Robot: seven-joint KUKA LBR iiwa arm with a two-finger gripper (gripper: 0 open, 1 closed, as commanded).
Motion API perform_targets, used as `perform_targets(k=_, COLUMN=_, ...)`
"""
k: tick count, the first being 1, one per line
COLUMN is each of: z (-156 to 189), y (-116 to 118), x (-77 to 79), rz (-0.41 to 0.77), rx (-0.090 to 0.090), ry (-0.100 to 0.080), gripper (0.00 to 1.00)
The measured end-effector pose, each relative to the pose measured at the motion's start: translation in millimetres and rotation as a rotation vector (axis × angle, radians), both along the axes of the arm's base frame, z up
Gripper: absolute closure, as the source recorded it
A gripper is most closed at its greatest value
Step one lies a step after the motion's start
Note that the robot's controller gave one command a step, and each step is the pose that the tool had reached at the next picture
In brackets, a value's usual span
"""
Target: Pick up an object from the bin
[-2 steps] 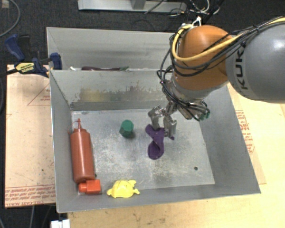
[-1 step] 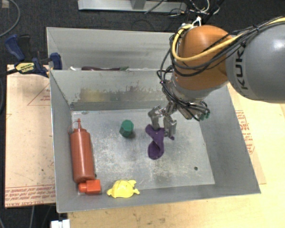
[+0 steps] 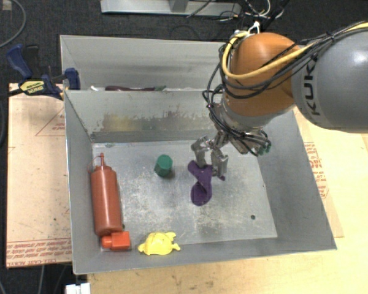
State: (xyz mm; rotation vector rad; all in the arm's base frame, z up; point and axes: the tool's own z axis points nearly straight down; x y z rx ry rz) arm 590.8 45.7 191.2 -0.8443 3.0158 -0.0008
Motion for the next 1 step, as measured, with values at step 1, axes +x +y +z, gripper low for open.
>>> perform_targets(k=1, z=0.0, y=0.0, x=0.0, rz=0.000, rx=0.000, ry=0.000, gripper=1.00)
